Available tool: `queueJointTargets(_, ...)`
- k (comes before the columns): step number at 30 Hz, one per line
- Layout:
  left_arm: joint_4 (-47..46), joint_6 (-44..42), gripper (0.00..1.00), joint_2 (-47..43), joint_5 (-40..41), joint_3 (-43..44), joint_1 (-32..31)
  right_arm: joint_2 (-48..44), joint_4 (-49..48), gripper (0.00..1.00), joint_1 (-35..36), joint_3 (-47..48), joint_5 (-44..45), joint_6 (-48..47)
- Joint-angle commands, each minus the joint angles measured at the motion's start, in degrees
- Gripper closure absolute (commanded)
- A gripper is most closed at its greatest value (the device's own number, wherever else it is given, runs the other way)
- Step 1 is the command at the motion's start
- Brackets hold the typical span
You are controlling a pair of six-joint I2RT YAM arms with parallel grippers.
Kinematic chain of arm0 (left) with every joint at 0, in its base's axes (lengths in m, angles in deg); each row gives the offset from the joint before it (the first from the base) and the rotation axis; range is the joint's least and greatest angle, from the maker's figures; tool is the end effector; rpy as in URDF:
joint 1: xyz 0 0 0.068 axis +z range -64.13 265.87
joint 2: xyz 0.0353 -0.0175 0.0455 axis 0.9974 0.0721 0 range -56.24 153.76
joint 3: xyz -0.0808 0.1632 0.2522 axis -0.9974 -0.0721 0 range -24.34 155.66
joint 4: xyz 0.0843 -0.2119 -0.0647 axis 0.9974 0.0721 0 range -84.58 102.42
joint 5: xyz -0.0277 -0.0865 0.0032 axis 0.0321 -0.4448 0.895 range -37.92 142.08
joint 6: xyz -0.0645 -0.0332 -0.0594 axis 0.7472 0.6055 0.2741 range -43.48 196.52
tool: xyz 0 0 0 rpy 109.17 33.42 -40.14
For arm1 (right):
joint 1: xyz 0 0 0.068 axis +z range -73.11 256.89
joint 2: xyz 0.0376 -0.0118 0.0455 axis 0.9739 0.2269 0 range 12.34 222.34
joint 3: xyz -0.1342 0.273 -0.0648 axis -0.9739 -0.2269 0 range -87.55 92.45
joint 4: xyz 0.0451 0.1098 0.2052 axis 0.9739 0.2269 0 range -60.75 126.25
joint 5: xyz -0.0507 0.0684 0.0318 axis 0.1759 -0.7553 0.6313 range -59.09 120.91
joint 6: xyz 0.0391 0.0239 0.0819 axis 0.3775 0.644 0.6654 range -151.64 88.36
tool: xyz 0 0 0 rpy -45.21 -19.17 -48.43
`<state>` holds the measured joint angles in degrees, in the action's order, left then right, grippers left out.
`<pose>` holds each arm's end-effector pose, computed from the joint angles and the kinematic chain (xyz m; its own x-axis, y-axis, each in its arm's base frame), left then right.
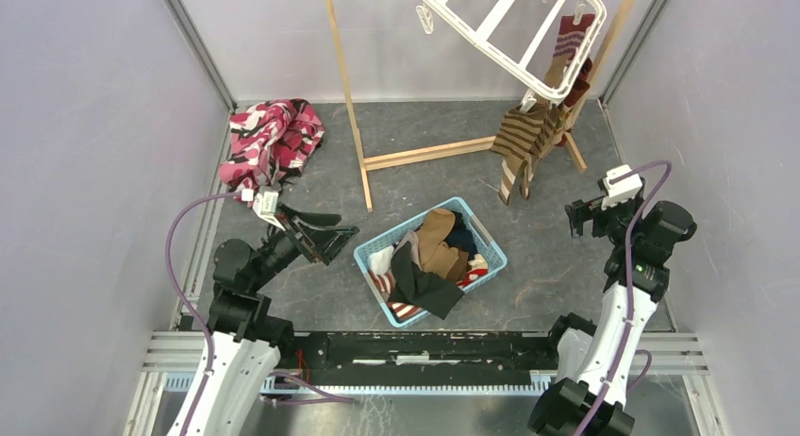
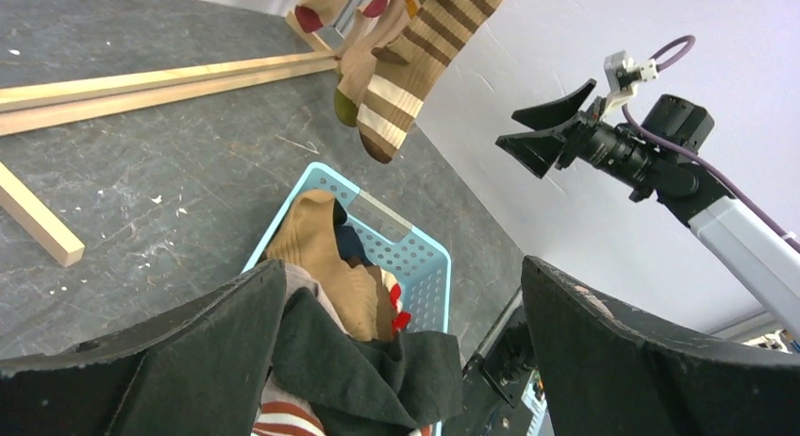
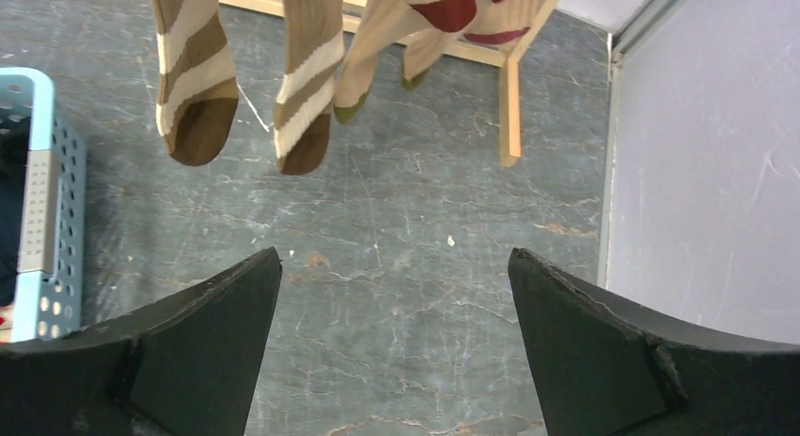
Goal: Clip the socks to the hanger
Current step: Rotate the hanger at the clothesline.
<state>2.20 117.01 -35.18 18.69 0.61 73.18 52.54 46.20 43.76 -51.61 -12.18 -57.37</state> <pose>0.0821 -0.0661 0.3150 -0.3732 -0.4717 -0.7989 0.6230 0.5107 -0.5926 0.1469 -0.0266 0.3038 -0.2146 -0.2385 -0.9471 -0.2525 0.9503 -0.1821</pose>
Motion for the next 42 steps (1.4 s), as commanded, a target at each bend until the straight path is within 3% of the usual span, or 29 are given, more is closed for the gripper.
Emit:
queueJointTargets(1, 5.09, -1.21, 0.0, -2.25, -2.95, 1.96, -0.06, -0.4, 0.38, 0.02, -0.16, 3.56, -4.9, 2.09)
queueJointTargets(3, 5.85, -2.13, 0.0, -2.96, -2.7, 2.31, -0.06, 0.23, 1.56, 0.02, -0.14, 4.37, -9.94, -1.41)
queueJointTargets(6, 5.74, -2.65, 0.0, -3.09, -2.86, 2.37, -0.01, 3.33, 10.66, 0.02, -0.19, 7.7, -24.44, -16.75)
queueJointTargets(10, 2.76, -1.07, 0.0, -2.42, -5.03, 0.77, -0.06, 11.63, 37.44, 0.02, 2.1, 19.1, -34.97, -46.56)
queueJointTargets(11, -0.01, 0.75, 0.0, -2.43, -6.36, -0.31, -0.06, 13.33, 39.54, 0.02, 3.51, 22.81, -34.51, -48.1)
queueJointTargets(13, -5.7, 4.71, 0.0, -2.43, -7.67, -2.95, -0.06, 16.07, 36.71, 0.02, 8.4, 28.51, -30.19, -42.03)
queueJointTargets(15, -10.18, 7.44, 0.0, -2.28, -7.95, -5.19, -0.06, 14.93, 18.7, 0.02, 15.77, 28.42, -17.75, -22.18)
queueJointTargets(17, -12.41, 8.96, 0.0, -1.81, -7.91, -6.44, -0.06, 11.54, 3.46, 0.02, 24.89, 25.15, -1.45, -14.52)
queueJointTargets(21, -12.7, 9.56, 0.0, -1.32, -8.19, -6.76, -0.06, 18.56, 5.65, 0.02, 41.78, 35.94, 19.54, -14.62)
queueJointTargets(28, -8.32, 7.99, 0.0, -2.24, -7.78, -5.17, -0.06, 29.26, -0.99, 0.02, 60.36, 45.44, 46.54, -19.28)
queueJointTargets(32, -5.85, 6.89, 0.0, -2.95, -7.38, -4.22, -0.05, 31.24, -3.7, 0.03, 65.13, 48.58, 51.56, -20.59)
queueJointTargets(36, -5.48, 6.97, 0.0, -3.41, -6.91, -4.13, -0.06, 31.32, -2.04, 0.07, 66.53, 53.13, 46.26, -18.78)
queueJointTargets(42, -6.21, 7.2, 0.0, -2.15, -6.67, -3.65, -0.05, 33.55, -1.56, 0.1, 66.92, 59.59, 49.04, -19.37)
